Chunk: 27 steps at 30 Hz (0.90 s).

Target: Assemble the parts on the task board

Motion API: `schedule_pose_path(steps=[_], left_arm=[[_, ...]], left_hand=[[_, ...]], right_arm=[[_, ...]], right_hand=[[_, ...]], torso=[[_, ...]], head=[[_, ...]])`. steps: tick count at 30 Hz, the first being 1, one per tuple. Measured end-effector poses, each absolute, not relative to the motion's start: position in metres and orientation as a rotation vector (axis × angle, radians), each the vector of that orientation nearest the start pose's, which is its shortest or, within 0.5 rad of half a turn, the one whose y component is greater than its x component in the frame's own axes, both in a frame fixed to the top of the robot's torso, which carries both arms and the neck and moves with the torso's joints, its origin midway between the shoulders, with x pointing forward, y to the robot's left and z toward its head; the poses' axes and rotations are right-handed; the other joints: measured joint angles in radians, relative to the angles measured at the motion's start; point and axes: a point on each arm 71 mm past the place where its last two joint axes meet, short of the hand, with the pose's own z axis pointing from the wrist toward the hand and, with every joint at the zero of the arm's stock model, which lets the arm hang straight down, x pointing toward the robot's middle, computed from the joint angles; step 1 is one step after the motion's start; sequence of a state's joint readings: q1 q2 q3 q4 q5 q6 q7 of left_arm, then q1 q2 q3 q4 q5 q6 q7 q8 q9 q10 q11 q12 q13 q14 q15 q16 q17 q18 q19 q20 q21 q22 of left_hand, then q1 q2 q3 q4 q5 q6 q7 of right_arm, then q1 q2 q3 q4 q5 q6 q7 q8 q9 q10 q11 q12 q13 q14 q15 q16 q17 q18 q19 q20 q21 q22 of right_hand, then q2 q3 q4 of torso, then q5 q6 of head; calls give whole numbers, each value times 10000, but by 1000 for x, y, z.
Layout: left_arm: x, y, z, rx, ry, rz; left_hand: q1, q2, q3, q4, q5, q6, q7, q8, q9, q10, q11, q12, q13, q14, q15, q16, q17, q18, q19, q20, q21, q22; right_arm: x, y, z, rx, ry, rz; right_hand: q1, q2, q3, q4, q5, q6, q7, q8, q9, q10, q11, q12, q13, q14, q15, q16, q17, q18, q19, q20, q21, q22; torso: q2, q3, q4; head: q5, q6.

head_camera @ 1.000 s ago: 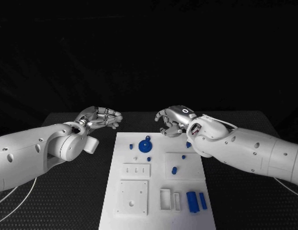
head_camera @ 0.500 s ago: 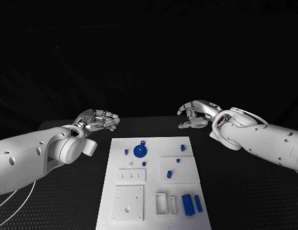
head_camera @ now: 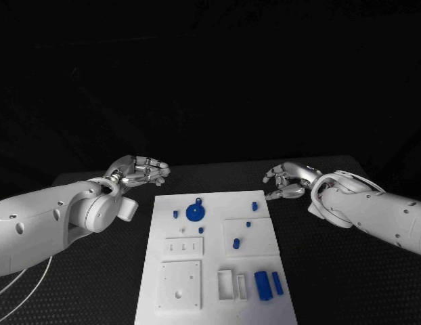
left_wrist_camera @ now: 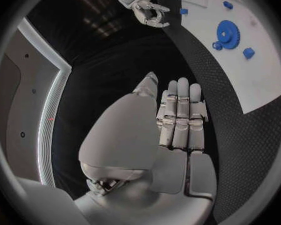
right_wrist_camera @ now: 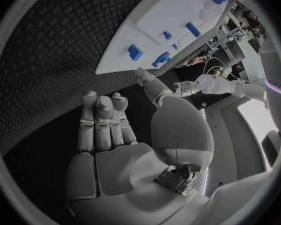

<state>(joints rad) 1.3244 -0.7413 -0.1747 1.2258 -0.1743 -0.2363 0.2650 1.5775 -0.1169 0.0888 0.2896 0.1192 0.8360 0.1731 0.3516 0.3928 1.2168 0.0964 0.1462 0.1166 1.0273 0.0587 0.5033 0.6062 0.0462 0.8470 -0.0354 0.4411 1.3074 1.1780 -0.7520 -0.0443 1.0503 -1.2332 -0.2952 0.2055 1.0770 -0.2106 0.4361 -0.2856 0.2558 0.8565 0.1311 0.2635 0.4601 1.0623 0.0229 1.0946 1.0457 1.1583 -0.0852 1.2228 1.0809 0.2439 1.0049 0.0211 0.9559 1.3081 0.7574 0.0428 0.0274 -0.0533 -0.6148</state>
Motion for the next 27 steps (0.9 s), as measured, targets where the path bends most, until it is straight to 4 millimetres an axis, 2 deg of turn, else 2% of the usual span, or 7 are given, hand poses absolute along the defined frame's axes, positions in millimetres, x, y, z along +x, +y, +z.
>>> schedule_pose_path(steps=[4, 8, 22, 27], left_arm=[[546, 247, -183, -9256, 15705, -12579], [545, 247, -183, -9262, 15718, -12591], [545, 247, -184, -9253, 15747, -12637], [544, 246, -184, -9249, 15760, -12656]], left_hand=[[0, 0, 0, 0, 0, 0, 0, 0, 0, 0, 0, 0, 0, 0, 0, 0, 0, -1, 0, 0, 0, 0], [0, 0, 0, 0, 0, 0, 0, 0, 0, 0, 0, 0, 0, -37, 37, 0, -1, -1, 0, 0, 0, -1], [0, 0, 0, 0, 0, 0, 0, 0, 1, 0, 0, 0, 0, -37, 37, 0, 7, -3, 0, 0, 0, 0], [0, 0, 0, 0, 0, 0, 0, 0, 1, 0, 0, 0, 0, -37, 37, 0, 6, -3, 0, 0, 0, 7]], right_arm=[[545, -295, -233, 375, 16977, 6243], [543, -292, -245, 419, 17180, 6321], [541, -278, -260, 424, 17409, 6527], [540, -275, -264, 420, 17465, 6568]], right_hand=[[53, 54, -32, -23, 195, 0, 0, 0, -3, -1, 0, 0, 0, -11, 10, 0, 0, 32, -35, 36, 0, 0], [53, 54, -82, -27, 219, -1, 1, 0, -12, -2, -1, 0, -10, -11, 11, 0, 0, 34, -35, 36, 0, 0], [132, 133, -111, 2, 269, 21, -21, -1, -22, -12, -11, 0, -10, -62, -7, 1, 1, 36, -34, 37, 0, 0], [296, 297, -67, -4, -179, 95, -95, 58, -32, -12, -11, 0, -23, -63, -6, 1, 1, 38, -34, 37, 0, 0]], torso=[[-3, 7, -6], [-4, -6, 0], [-3, -49, 23], [-3, -56, 26]], head=[[19, -45], [27, -94], [46, -155], [50, -182]])
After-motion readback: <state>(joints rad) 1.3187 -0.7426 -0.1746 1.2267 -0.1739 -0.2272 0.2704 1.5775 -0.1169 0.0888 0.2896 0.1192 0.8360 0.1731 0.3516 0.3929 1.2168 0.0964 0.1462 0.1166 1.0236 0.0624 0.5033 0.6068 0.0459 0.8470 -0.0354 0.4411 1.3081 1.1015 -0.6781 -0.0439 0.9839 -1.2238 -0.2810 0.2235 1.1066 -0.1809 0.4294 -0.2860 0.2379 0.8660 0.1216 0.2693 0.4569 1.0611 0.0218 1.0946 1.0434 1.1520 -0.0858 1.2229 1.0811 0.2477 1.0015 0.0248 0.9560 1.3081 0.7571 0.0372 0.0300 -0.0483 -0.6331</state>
